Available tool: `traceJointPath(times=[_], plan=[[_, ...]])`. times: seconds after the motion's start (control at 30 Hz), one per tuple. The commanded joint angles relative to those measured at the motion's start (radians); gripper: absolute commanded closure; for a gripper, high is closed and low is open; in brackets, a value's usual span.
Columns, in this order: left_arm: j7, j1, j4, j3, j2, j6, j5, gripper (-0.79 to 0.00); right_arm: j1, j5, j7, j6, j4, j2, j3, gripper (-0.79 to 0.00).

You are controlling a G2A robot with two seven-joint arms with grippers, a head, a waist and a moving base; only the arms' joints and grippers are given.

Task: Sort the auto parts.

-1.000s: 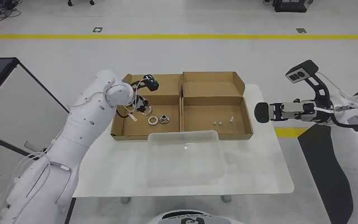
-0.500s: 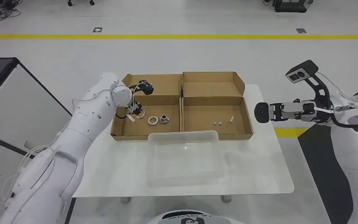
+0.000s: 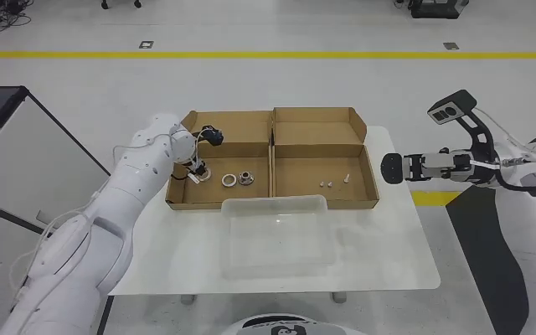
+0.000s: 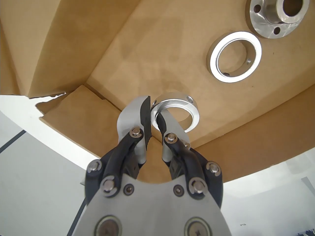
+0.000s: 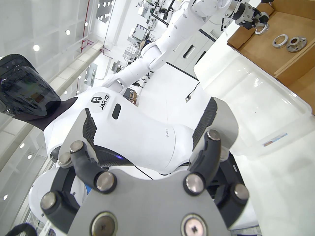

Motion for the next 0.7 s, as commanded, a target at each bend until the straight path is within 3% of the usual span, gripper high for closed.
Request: traceJointPath(times=[0.0, 0.23, 0.27, 0.33, 0.67], plan=[[0.008, -0.005, 0.02, 0.005, -0.005, -0.002, 0.001, 0.0, 0.0, 0.0, 0.0, 0.0, 0.0, 0.0, 0.0, -0.785], [0.023, -0.017, 0.064, 0.02, -0.023, -0.01, -0.001, 0.0, 0.0, 0.0, 0.0, 0.0, 0.0, 0.0, 0.0, -0.785], [0.023, -0.018, 0.07, 0.023, -0.025, -0.011, 0.0, -0.015, 0.0, 0.0, 0.0, 0.0, 0.0, 0.0, 0.0, -0.785], [0.025, -0.02, 0.081, 0.026, -0.028, -0.015, -0.001, -0.126, 0.0, 0.0, 0.0, 0.0, 0.0, 0.0, 0.0, -0.785], [0.046, -0.026, 0.127, 0.035, -0.043, -0.038, -0.008, -0.299, 0.0, 0.0, 0.0, 0.0, 0.0, 0.0, 0.0, -0.785]])
